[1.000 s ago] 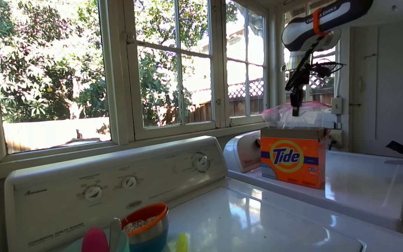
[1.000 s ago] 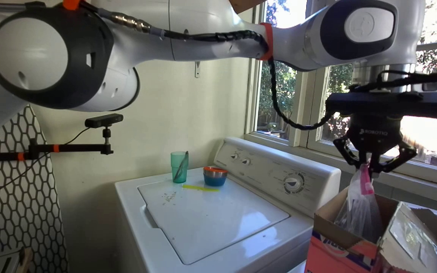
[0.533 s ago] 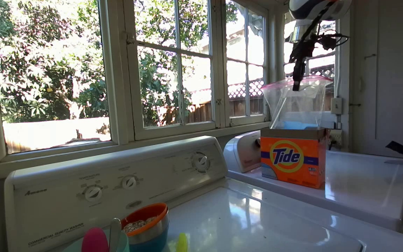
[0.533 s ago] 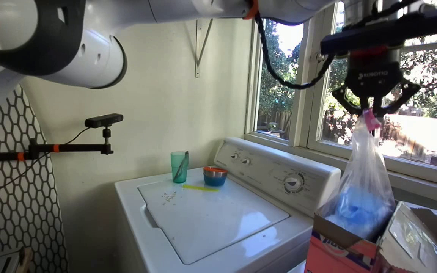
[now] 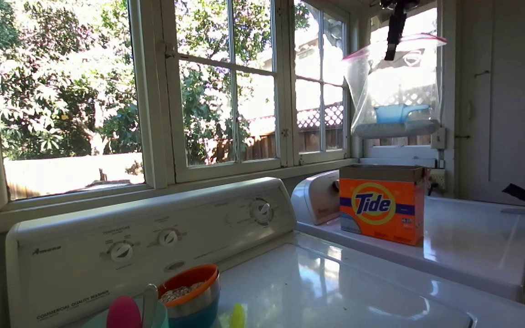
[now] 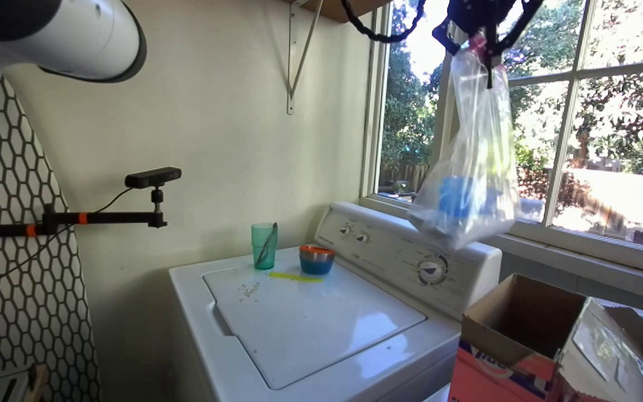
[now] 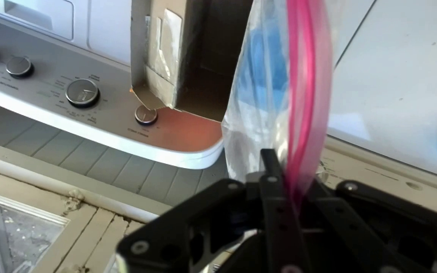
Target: Remove the clear plastic from the orange box then close the box.
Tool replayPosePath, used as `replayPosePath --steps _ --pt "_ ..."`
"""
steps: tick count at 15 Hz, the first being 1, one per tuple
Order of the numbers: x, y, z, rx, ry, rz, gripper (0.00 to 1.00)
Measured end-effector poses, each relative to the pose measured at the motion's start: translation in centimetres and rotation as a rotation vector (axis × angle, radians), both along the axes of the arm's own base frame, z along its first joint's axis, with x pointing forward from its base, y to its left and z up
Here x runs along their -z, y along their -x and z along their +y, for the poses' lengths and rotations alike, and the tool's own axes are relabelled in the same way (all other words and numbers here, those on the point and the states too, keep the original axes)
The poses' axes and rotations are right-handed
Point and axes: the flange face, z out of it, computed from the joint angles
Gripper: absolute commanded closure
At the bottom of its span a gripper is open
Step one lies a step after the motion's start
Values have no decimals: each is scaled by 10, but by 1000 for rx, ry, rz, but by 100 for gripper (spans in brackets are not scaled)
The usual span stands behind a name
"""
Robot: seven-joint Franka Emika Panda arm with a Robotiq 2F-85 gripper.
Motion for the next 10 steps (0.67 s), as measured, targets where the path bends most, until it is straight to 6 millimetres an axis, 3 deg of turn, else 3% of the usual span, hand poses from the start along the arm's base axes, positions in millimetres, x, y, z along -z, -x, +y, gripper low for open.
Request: replayPosePath --steps 3,5,7,10 --pt "-29 10 53 -42 -63 -19 100" --pt "-33 5 83 -50 -124 -34 99" --pt "-30 1 90 -57 -128 -28 99" --pt "-28 2 84 -47 -127 -25 100"
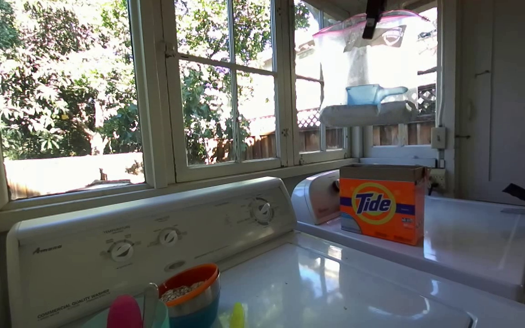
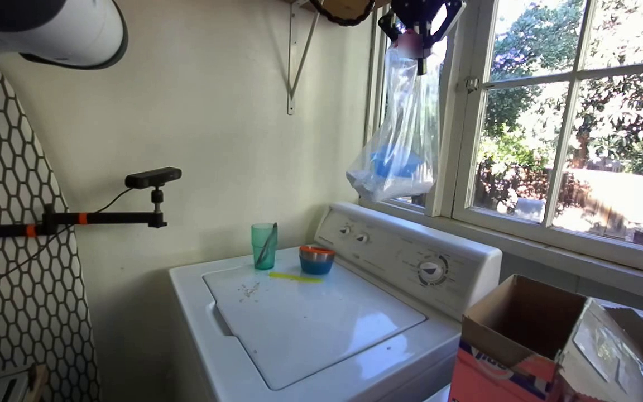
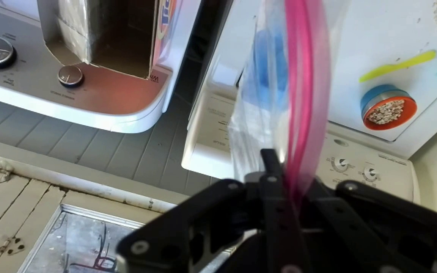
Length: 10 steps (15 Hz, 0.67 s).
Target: Remove the clear plastic from the orange box then close the box.
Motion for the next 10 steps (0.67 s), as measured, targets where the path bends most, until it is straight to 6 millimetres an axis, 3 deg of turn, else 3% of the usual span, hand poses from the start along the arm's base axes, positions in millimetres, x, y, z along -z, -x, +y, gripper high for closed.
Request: replayPosePath --steps 4,10 --pt "8 -5 -3 35 -36 6 100" --pt "76 -51 -11 182 -278 33 100"
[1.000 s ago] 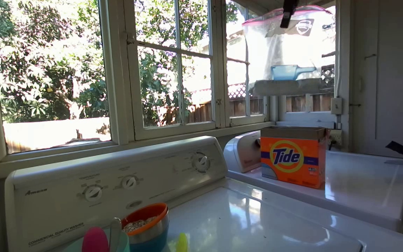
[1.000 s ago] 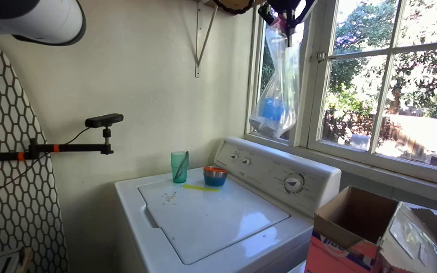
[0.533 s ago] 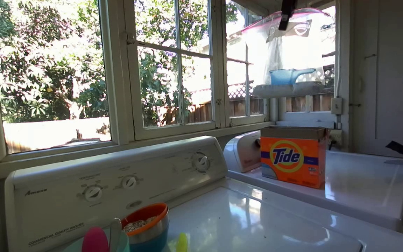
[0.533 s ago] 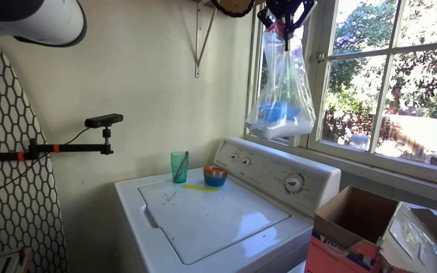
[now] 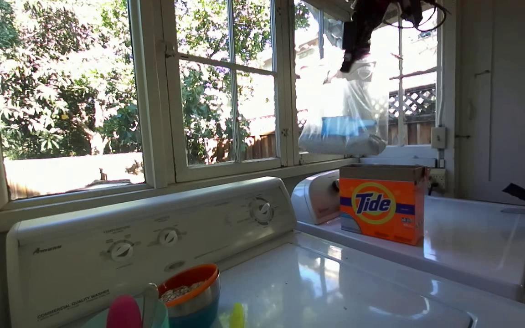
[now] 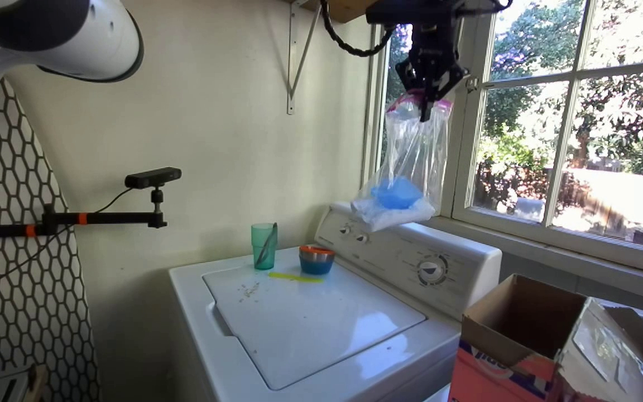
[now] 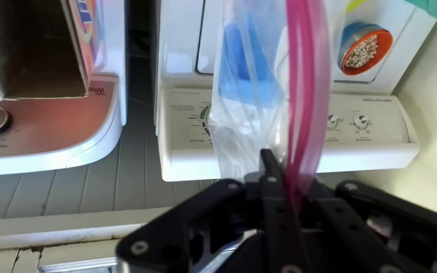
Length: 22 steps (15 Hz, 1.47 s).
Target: Remove the clear plastic from the orange box then close the box.
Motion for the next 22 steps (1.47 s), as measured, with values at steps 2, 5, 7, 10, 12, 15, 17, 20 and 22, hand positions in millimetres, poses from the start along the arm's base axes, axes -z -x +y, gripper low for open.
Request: replayPosePath --steps 2,5,7,10,12,15,17,20,22 --pt "35 -14 2 12 -56 35 100" --pt "88 -32 17 -6 -103 106 100" --pt "116 -39 37 -31 -120 150 100" --pt "148 -42 69 -76 -141 217 100" --pt "169 -40 89 -107 -151 269 100" --pt "199 -39 115 -150 -152 342 100" --pt "214 -41 127 -172 -140 374 100" --pt "231 -45 140 -196 -116 406 100" --pt "241 -48 148 -216 -108 431 100"
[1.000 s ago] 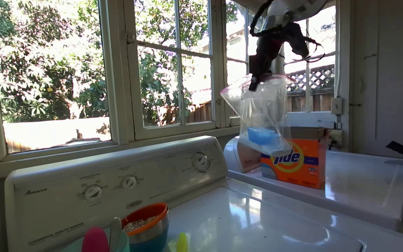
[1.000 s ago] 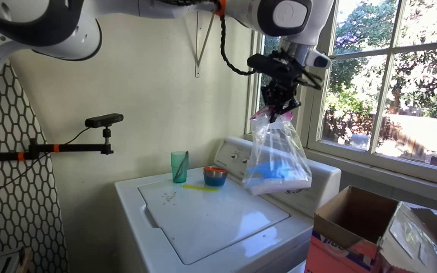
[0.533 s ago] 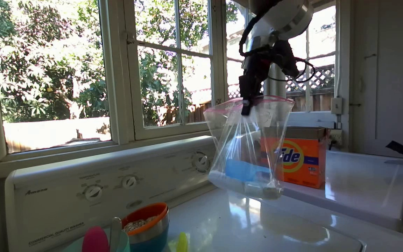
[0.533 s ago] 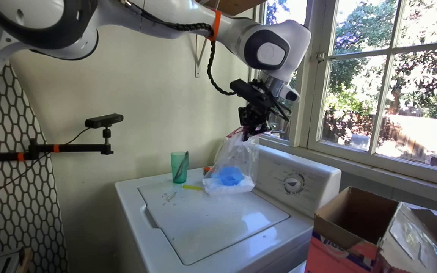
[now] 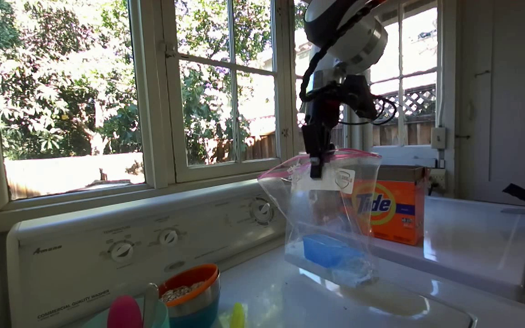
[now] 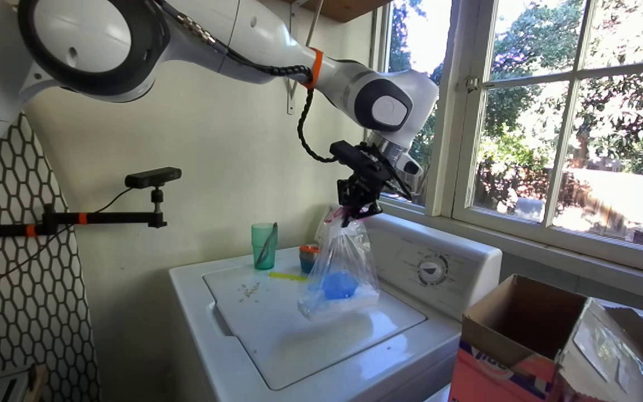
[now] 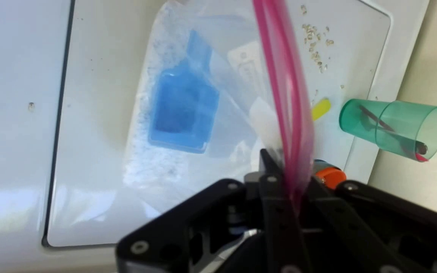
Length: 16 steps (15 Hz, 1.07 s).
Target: Remove the clear plastic from the orange box then close the box.
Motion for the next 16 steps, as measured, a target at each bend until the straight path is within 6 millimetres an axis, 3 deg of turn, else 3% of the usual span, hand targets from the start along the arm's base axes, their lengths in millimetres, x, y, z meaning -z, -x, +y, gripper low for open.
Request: replayPosePath --steps 4,11,12,16 --pt "18 -2 9 -46 1 70 100" --pt "35 -7 6 -89 -12 148 100" --pt "38 -7 5 -94 -15 161 76" --pt "44 -7 -4 -111 -30 206 53"
